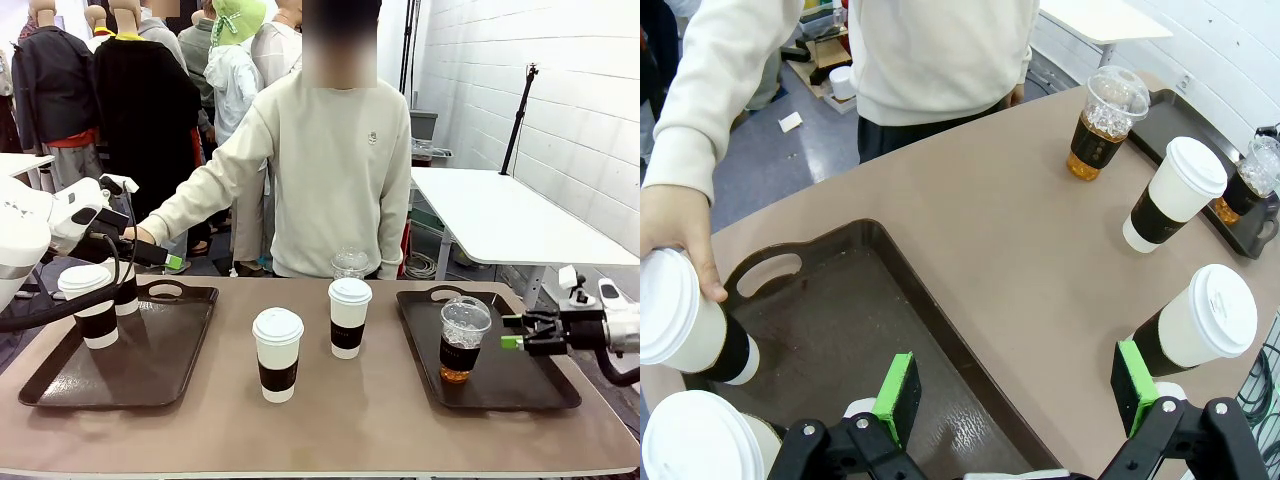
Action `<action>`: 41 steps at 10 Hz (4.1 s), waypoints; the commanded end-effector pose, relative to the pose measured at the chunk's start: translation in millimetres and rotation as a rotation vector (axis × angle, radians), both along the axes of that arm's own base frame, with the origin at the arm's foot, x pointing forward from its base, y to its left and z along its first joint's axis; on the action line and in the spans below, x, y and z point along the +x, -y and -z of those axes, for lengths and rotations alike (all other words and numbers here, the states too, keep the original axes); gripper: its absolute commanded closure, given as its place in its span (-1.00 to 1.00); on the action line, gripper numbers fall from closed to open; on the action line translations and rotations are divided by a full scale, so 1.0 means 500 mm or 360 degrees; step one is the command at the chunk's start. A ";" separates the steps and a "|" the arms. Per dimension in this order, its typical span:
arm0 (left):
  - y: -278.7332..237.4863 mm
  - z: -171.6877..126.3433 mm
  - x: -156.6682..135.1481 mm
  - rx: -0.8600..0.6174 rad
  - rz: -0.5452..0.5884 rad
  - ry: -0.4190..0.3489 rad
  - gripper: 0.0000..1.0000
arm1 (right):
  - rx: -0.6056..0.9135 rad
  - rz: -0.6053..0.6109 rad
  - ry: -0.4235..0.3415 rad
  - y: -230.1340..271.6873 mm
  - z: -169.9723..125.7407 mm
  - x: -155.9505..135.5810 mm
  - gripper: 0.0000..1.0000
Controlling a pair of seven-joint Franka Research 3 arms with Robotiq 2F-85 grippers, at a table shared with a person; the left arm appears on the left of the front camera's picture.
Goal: Distribute the coffee onto the tray.
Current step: Pick up another iced Americano from the middle of the table and place it on the right Handle tray.
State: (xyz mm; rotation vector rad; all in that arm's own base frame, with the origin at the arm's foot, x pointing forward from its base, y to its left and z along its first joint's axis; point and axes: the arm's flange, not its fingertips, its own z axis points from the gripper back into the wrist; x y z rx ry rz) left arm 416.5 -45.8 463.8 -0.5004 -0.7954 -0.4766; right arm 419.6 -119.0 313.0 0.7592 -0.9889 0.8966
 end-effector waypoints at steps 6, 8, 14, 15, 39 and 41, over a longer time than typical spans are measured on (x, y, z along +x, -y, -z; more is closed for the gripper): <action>-0.004 -0.005 0.001 0.0024 0.0009 -0.0004 -1.00 | -0.0432 0.0056 -0.0307 -0.016 -0.288 0.099 -1.00; -0.004 -0.005 0.001 0.0024 0.0009 -0.0004 -1.00 | -0.0630 0.0040 -0.0368 -0.052 -0.361 0.134 -1.00; -0.004 -0.005 0.001 0.0024 0.0009 -0.0004 -1.00 | -0.1235 -0.0063 -0.0351 -0.219 -0.472 0.273 -1.00; -0.004 -0.005 0.001 0.0024 0.0009 -0.0004 -1.00 | -0.1228 -0.0107 -0.0280 -0.233 -0.472 0.287 -1.00; -0.004 -0.005 0.001 0.0024 0.0009 -0.0004 -1.00 | -0.0143 -0.0573 0.0405 -0.206 -0.278 0.383 -1.00; -0.004 -0.005 0.001 0.0024 0.0009 -0.0004 -1.00 | -0.0063 -0.0645 0.0404 -0.220 -0.263 0.428 -1.00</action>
